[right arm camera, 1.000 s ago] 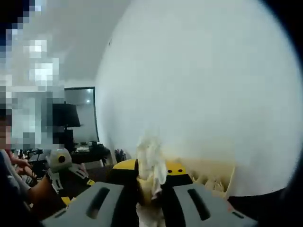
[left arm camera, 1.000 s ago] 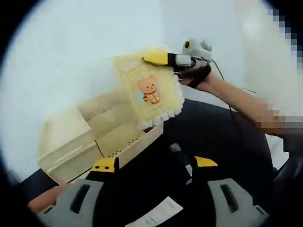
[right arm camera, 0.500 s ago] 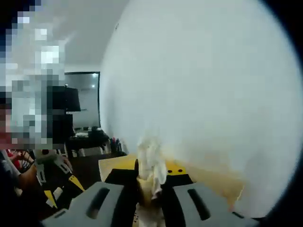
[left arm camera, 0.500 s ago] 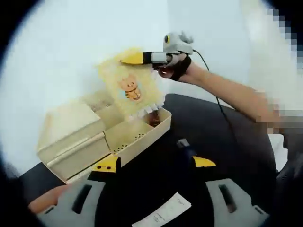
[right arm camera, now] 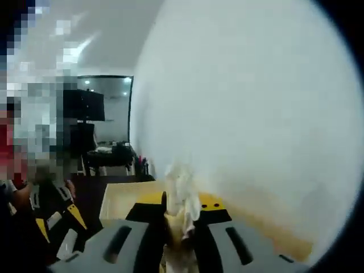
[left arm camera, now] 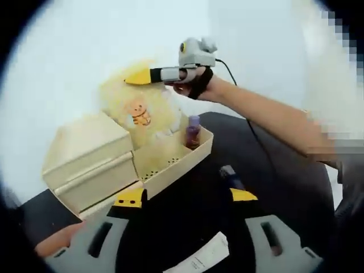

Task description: Open the drawer, pick up the cosmetic bottles from the table one by one, place them into the drawer, release the gripper, close the drawer, and move the gripper away

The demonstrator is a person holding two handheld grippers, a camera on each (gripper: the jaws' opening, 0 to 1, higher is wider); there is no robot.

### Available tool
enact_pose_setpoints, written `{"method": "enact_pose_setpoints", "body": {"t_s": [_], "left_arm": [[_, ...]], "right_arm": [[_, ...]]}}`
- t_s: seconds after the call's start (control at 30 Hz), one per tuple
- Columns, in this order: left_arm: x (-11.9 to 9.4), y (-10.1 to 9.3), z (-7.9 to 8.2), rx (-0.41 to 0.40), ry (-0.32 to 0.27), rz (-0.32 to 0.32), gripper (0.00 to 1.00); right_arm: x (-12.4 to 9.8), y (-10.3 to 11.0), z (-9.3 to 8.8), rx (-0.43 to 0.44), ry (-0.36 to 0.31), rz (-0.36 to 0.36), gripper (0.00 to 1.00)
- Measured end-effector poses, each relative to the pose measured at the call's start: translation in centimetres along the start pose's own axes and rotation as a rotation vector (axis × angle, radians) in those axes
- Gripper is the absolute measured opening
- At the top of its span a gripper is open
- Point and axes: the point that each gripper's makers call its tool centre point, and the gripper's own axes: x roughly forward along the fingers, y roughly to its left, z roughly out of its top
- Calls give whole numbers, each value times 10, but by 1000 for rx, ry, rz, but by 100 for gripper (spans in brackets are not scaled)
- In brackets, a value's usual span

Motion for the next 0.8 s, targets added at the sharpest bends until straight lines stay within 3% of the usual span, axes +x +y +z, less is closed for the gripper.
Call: {"method": "enact_pose_setpoints", "body": {"t_s": [0.07,0.17,0.47,0.57,0.8], "left_arm": [[-1,3,0,2,0,3,50],[-3,8,0,-5,-6,11,50],[-5,15,-2,-8,-9,34,48],[-1,13,-4,2,-2,32,48],[0,10,-5,16,1,27,47]], "right_arm": [[2,-5,-1,-3,-14,1,13],[-1,-15,1,69,-69,8,13],[-2,-49,-12,136,-78,-1,14],[-2,-56,-19,115,-14,-27,15],[-5,-36,-32,37,78,-46,16]]}}
